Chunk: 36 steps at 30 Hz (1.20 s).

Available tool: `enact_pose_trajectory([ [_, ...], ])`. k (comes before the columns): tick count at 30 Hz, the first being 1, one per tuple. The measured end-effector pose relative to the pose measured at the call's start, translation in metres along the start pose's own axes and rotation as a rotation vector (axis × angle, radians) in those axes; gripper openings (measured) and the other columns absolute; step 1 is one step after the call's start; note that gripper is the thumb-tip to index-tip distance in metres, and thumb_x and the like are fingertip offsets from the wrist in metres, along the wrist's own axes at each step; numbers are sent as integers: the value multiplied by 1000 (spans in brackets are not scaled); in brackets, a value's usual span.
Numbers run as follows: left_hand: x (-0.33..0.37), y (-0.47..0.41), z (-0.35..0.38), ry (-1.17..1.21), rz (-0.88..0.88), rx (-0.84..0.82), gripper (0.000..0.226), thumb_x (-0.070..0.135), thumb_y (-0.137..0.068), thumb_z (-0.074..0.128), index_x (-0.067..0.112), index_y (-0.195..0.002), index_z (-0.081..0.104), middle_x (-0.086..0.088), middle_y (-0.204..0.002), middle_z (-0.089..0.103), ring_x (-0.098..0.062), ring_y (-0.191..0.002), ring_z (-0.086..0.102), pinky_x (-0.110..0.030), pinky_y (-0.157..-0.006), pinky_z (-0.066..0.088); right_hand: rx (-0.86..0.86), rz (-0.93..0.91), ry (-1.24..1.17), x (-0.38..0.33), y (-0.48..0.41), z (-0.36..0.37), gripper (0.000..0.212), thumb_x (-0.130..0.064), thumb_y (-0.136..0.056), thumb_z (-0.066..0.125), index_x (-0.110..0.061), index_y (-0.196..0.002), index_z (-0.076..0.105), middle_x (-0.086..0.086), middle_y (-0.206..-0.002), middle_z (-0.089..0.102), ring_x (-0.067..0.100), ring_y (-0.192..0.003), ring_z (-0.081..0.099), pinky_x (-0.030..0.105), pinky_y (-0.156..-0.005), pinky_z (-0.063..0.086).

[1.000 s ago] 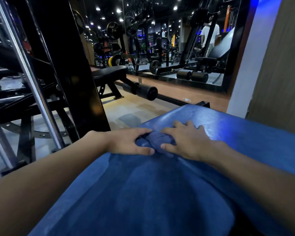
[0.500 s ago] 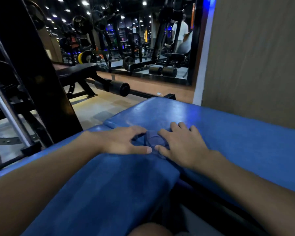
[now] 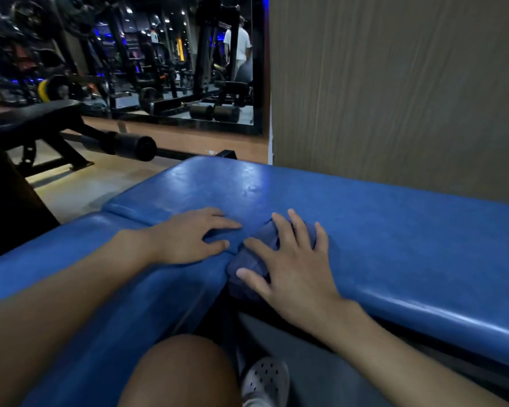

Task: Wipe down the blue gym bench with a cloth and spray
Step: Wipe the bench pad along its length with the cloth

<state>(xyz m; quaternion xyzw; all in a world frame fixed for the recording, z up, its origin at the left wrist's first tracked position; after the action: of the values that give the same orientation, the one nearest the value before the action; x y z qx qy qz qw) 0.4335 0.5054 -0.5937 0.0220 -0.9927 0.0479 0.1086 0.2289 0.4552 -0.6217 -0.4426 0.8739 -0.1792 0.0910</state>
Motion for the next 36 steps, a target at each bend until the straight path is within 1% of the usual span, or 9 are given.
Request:
enact_pose_trajectory([
  [2,2,0,2,4,21,35,47,30,-93,63,32,-140,53,5,-147,47,-6,-132,42,-11,-101,25,-8,31,67,-1,-4,3,69,-68,-82,39,-39,-144,34,12,-153,34,32,-145,21,61,-107,20],
  [4,3,1,4,-3,16,60,50,36,-92,64,34,-141,51,8,-151,44,-5,-136,38,-17,-106,28,-2,22,77,4,-1,2,70,-63,-77,55,-33,-140,41,9,-149,40,30,-142,29,56,-100,29],
  [7,11,-1,6,-14,39,36,54,50,-90,63,44,-141,47,10,-153,40,-3,-139,33,-36,-113,33,11,-25,77,18,17,-7,62,-58,-69,67,-32,-124,54,6,-143,48,29,-137,39,51,-89,38],
  [10,16,-7,10,-70,39,-2,56,60,-87,59,50,-141,43,12,-153,39,-6,-141,33,-48,-110,36,54,-59,124,39,42,-11,65,-52,-64,76,-28,-121,57,11,-139,51,34,-132,44,53,-91,39],
  [17,21,-10,13,-50,50,57,55,56,-85,65,47,-137,49,13,-141,50,-8,-133,43,-46,-104,41,130,46,72,5,23,-2,60,-69,-63,63,-25,-103,58,11,-139,50,36,-131,41,63,-96,30],
  [23,40,-13,17,0,134,28,59,38,-88,70,35,-143,47,9,-152,41,-6,-138,37,-23,-112,30,196,-28,115,20,34,-1,46,-50,-68,60,-24,-106,56,8,-137,50,32,-129,44,57,-95,32],
  [28,59,-22,21,-68,187,28,55,49,-86,68,41,-137,49,15,-136,50,-10,-127,47,-43,-102,42,326,58,204,61,89,2,48,-47,-66,61,-24,-108,60,9,-140,49,33,-135,40,66,-107,20],
  [32,59,-26,18,-60,168,26,54,50,-82,72,42,-132,54,13,-123,55,-12,-118,52,-44,-98,44,441,318,81,40,84,6,46,-54,-66,65,-22,-99,62,6,-139,52,33,-136,39,67,-111,13],
  [36,65,-28,18,-6,203,0,57,46,-83,74,34,-135,54,12,-130,53,-10,-123,49,-42,-104,41,562,306,44,37,65,6,38,-51,-76,65,-20,-97,67,5,-128,61,30,-127,50,62,-109,23],
])
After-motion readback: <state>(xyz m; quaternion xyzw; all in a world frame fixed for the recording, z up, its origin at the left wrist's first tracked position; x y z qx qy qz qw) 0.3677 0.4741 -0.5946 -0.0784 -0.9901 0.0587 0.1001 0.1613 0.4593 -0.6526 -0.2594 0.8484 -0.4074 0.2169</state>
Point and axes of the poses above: each hand's wrist, its own y-axis away from the middle knuckle, its own z-axis out of the palm, x = y × z, the point moved 2 cm from there along -y, towards the middle knuckle
